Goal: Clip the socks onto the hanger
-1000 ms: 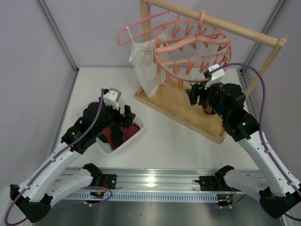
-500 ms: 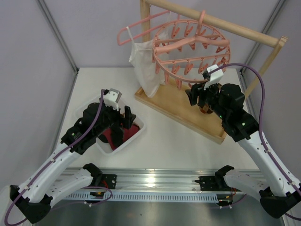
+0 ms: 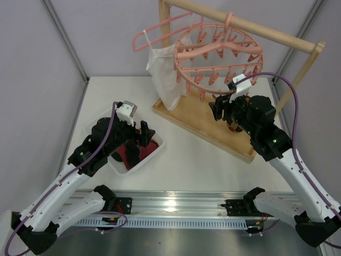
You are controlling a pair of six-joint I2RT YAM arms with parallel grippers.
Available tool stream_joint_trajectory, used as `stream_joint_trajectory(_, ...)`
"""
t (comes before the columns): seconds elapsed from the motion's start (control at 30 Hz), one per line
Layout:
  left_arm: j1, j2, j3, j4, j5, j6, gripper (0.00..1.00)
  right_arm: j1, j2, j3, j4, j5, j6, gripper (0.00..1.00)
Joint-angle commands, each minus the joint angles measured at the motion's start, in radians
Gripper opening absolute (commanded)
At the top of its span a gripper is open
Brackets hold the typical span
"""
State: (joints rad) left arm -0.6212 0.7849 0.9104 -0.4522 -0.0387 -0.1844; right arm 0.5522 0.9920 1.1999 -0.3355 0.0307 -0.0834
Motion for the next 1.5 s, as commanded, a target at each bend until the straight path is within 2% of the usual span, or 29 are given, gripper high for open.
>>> stream_joint_trajectory(0.0, 0.009, -0.019, -0.01, 0.038, 0.028, -0.015, 1.0, 0.009, -0.004, -0.005, 0.043, 0.029, -0.013, 0.63)
stream_joint_trajectory(0.47, 0.009, -0.024, -0.011, 0.043, 0.019, -0.012, 1.0, 0.038, 0.025, -0.017, 0.053, 0.103, -0.045, 0.67)
stream_joint_trajectory(0.53, 0.009, -0.026, -0.022, 0.053, 0.031, -0.021, 0.99, 0.04, 0.023, -0.014, 0.055, 0.104, -0.041, 0.67)
stream_joint_trajectory(0.63, 0.006, -0.021, -0.038, 0.108, 0.138, -0.059, 0.99, 0.038, 0.016, -0.013, 0.053, 0.107, -0.027, 0.68)
stream_joint_trajectory(0.73, -0.015, -0.001, -0.054, 0.208, 0.218, -0.144, 1.0, 0.04, 0.002, -0.005, 0.049, 0.113, 0.014, 0.68)
stream_joint_trajectory(0.87, -0.106, 0.037, -0.135, 0.444, 0.178, -0.191, 0.99, 0.041, -0.009, 0.009, 0.038, 0.135, 0.053, 0.67)
stream_joint_trajectory(0.9, -0.141, 0.074, -0.142, 0.552, 0.165, -0.184, 1.0, 0.041, -0.007, 0.013, 0.023, 0.135, 0.057, 0.67)
stream_joint_trajectory(1.0, -0.184, 0.186, -0.114, 0.685, 0.158, -0.165, 0.99, 0.041, -0.006, 0.03, 0.004, 0.132, 0.077, 0.67)
stream_joint_trajectory(1.1, -0.213, 0.266, -0.078, 0.765, 0.161, -0.127, 1.0, 0.041, -0.003, 0.039, 0.0, 0.132, 0.103, 0.67)
stream_joint_trajectory(1.23, -0.238, 0.376, -0.055, 0.955, 0.18, -0.076, 0.99, 0.043, 0.0, 0.056, -0.013, 0.13, 0.132, 0.66)
stream_joint_trajectory(1.47, -0.241, 0.511, -0.03, 1.162, 0.24, -0.015, 0.96, 0.043, 0.002, 0.084, -0.031, 0.135, 0.172, 0.66)
